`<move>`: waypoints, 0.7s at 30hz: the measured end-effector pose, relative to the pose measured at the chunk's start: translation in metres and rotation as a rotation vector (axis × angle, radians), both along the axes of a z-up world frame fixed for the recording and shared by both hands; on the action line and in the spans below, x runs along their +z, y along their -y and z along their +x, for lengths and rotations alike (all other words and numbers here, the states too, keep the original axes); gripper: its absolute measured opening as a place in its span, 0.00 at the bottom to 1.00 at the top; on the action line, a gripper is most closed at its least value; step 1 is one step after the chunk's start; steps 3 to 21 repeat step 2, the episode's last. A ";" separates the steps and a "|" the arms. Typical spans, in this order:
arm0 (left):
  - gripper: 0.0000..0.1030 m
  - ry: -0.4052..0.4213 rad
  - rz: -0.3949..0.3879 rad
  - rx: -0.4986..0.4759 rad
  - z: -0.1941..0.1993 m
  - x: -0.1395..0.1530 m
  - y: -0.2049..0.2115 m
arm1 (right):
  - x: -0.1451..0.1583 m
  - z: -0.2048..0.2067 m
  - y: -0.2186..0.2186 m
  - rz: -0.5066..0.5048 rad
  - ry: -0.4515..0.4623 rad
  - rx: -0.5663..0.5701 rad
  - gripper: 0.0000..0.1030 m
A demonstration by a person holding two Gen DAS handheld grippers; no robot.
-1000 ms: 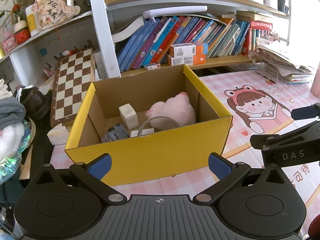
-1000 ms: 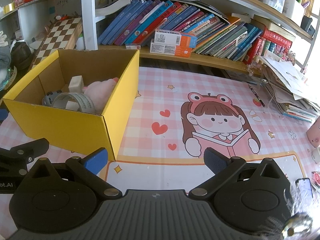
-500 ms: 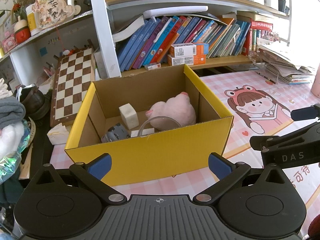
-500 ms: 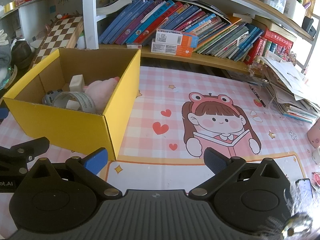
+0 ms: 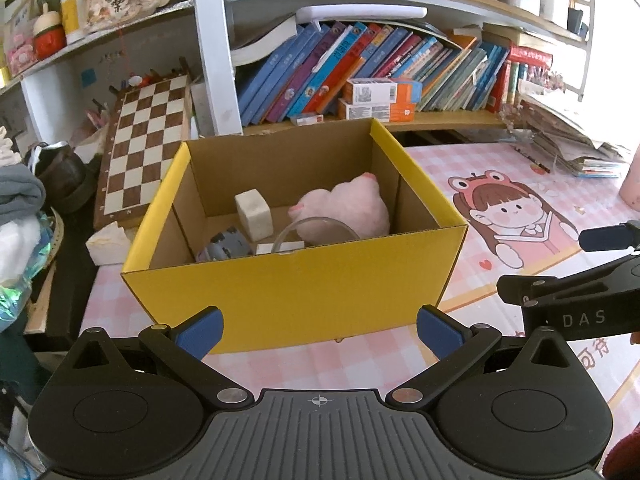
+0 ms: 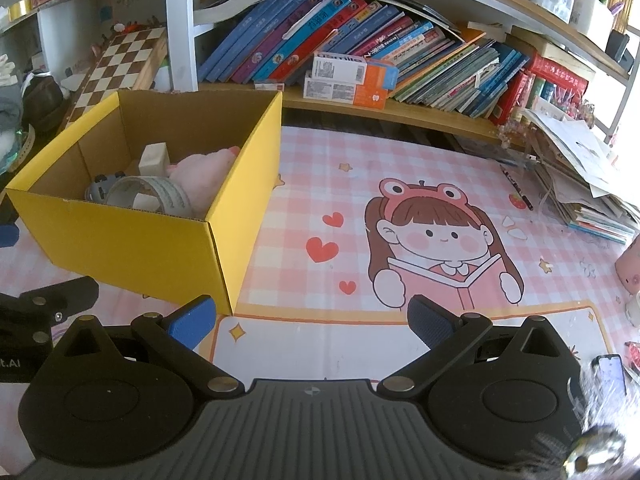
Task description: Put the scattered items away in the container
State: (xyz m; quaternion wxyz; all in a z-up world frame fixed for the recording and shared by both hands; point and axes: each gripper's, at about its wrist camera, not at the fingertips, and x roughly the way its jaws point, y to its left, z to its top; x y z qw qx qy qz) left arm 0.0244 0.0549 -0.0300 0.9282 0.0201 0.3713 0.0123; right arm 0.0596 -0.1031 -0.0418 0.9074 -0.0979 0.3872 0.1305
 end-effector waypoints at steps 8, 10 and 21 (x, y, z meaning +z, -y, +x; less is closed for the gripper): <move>1.00 0.005 0.008 -0.010 0.000 0.001 0.003 | -0.002 -0.001 0.000 -0.005 -0.005 0.005 1.00; 1.00 0.005 0.008 -0.010 0.000 0.001 0.003 | -0.002 -0.001 0.000 -0.005 -0.005 0.005 1.00; 1.00 0.005 0.008 -0.010 0.000 0.001 0.003 | -0.002 -0.001 0.000 -0.005 -0.005 0.005 1.00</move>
